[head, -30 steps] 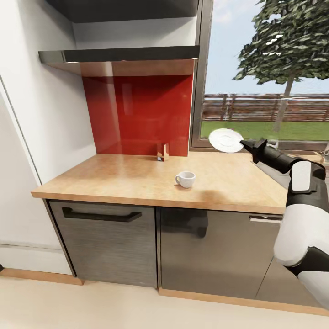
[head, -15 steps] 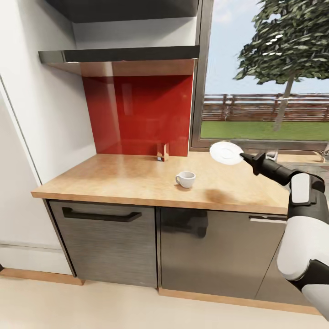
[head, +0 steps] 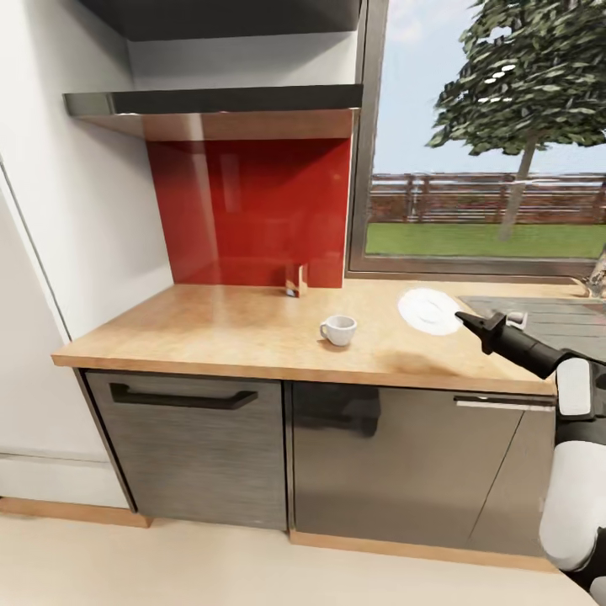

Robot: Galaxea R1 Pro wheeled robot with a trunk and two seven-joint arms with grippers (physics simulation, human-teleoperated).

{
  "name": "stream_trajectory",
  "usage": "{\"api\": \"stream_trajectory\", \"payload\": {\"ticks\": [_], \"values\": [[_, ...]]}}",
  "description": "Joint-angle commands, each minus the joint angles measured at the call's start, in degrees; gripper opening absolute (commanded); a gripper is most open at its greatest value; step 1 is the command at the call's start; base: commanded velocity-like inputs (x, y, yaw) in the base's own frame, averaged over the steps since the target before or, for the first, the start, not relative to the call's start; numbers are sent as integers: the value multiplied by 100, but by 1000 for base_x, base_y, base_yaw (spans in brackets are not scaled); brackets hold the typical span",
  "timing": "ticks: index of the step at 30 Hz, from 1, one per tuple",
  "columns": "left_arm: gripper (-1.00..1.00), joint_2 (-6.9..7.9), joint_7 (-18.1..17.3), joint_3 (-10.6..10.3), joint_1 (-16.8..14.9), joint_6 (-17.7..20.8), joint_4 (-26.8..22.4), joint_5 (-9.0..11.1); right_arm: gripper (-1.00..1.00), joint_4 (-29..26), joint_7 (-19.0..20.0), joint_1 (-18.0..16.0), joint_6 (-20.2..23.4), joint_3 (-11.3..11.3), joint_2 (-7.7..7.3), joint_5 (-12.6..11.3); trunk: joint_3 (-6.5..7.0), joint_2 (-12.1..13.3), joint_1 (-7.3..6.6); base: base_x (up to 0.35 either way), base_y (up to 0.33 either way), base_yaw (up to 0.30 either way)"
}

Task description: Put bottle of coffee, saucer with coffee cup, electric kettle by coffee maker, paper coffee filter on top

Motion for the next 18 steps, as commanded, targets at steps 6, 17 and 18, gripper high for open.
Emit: {"api": "stream_trajectory", "payload": {"ticks": [6, 17, 18], "values": [[100, -31, -10, -41, -2, 50, -13, 61, -100, -145, 166, 139, 32, -13, -62, 5, -6, -3, -1, 11, -5, -227], [100, -71, -9, -50, -2, 50, -14, 61, -100, -974, 173, 462, 37, -28, -253, -8, -6, -3, -1, 110, -84, -62], [100, -73, -9, -50, -2, 50, -14, 61, -100, -993, 172, 469, 37, -27, -296, -13, -6, -3, -1, 20, -15, -5]]}}
